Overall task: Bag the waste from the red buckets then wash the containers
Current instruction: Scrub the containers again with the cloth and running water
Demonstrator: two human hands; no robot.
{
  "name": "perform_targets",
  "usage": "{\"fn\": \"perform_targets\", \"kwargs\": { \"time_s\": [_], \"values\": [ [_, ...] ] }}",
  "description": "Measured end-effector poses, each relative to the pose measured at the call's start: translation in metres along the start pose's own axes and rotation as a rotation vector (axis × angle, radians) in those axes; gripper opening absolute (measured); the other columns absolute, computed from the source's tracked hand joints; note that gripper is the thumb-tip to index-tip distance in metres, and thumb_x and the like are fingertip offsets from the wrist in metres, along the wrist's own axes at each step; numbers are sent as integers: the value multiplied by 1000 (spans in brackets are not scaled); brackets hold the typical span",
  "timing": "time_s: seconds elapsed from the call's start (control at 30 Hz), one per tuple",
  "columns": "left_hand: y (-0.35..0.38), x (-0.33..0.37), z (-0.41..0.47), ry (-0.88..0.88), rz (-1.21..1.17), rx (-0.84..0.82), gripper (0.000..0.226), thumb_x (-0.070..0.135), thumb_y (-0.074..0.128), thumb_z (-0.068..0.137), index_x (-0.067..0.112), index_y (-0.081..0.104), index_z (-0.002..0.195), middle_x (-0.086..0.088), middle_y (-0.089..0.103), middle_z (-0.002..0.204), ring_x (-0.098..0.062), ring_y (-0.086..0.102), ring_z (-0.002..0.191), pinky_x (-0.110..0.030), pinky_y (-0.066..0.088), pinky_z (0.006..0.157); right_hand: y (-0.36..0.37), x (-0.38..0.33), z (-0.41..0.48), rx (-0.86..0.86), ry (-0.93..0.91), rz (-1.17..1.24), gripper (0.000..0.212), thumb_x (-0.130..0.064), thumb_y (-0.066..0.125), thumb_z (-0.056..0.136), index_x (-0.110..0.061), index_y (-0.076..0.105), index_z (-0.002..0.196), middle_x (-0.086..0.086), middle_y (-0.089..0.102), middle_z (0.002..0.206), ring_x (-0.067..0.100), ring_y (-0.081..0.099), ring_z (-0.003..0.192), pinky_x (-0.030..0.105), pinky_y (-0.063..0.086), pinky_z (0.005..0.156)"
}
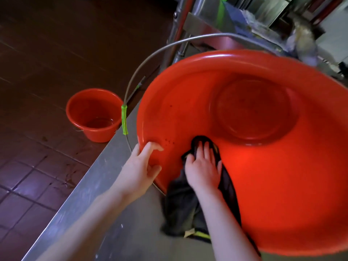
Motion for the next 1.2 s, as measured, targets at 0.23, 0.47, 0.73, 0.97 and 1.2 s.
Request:
{"fn": "perform_targets", "kwargs": {
  "time_s": [0.23,0.47,0.73,0.97,1.2],
  "values": [
    [33,1,-25,-93,-154,41,59,9,65,87,50,39,120,8,44,113,-3,58,72,-6,41,70,-11,14,101,-95,40,-43,59,-38,26,99,-24,13,154,-3,4,163,14,5,149,50,3,119],
    [34,1,-22,-112,-197,55,98,-2,62,82,55,12,145,-3,35,147,-27,43,131,-22,35,110,7,-11,-6,-65,-288,-30,64,-35,29,95,-26,5,155,-6,-4,163,11,1,149,48,6,118],
    [35,-6,-24,-98,-184,36,97,2,62,85,55,8,147,5,40,131,-1,51,87,2,35,78,6,-21,31,-44,-163,69,61,-35,31,98,-25,9,155,-3,1,163,14,3,149,47,7,118],
    [38,-6,-25,-97,-188,17,95,4,64,85,54,11,145,5,40,135,-3,57,92,-12,46,83,-8,-31,88,-124,15,191,57,-33,26,101,-26,7,155,-4,-2,163,14,-1,149,49,4,119],
    [18,9,-41,-172,-381,-251,86,-13,64,76,29,29,142,-2,43,142,-14,42,133,-38,40,109,12,-41,-28,-107,-383,148,67,-34,33,96,-32,0,154,-9,-10,162,10,-3,148,46,2,119]
  ]
}}
Point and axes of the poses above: each hand's wrist, its own z-axis towards the middle knuckle, its own y-axis out of the palm, x = y × z, the point moved 2 cm from there along z, towards the middle knuckle
